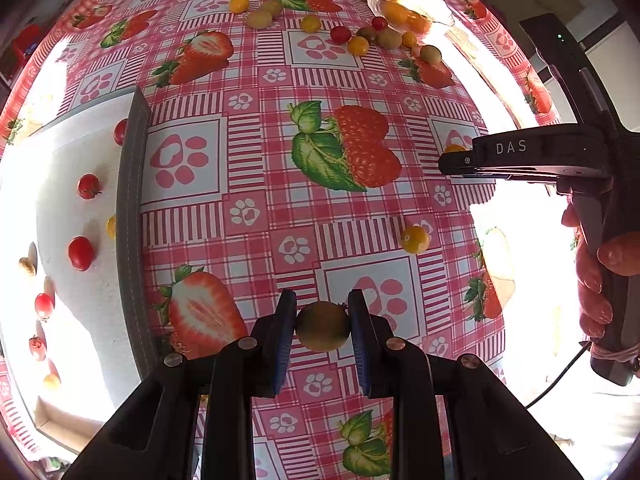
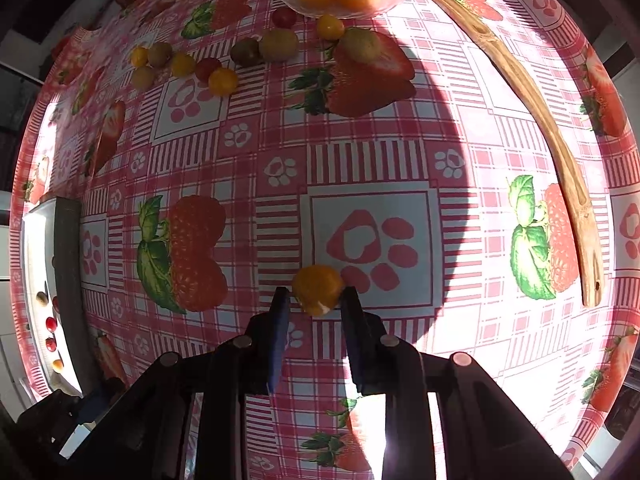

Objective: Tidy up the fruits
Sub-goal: 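Lift both held fruits and move them toward the white tray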

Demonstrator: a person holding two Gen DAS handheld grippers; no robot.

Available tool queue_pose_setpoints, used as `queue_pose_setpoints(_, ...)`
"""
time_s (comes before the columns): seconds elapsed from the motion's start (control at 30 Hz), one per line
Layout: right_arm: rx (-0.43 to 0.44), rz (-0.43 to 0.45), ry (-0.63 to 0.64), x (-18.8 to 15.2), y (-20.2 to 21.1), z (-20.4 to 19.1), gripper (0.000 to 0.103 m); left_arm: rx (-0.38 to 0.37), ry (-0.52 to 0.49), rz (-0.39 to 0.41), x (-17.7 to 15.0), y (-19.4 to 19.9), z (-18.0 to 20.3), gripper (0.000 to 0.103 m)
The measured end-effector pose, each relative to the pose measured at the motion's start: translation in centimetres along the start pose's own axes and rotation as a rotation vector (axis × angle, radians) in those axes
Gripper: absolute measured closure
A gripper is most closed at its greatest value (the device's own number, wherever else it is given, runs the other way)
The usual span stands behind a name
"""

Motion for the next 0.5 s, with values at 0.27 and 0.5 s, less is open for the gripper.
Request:
queue_pose_setpoints(0.27, 0.019, 0.039, 0.004, 0.3, 1.5, -0.2, 0.078, -0.002, 0.006, 0.012, -0.2, 0.7, -0.4, 0.075)
queue_pose_setpoints(0.5, 0.035, 0.050, 0.088, -0.5, 3.2, -2.9, 0.078, 0.002, 0.019, 0.048, 0.1, 2.3, -1.4, 0.075)
Point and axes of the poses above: each gripper's, at about its wrist camera, not at the fingertips, and y roughly against the way its jaws point, z to its right, x to its top, the point moved 1 cm from there along -y, roughly the way its jaws point, and after that the axes turned 1 degree about x, right-handed, at the moved point
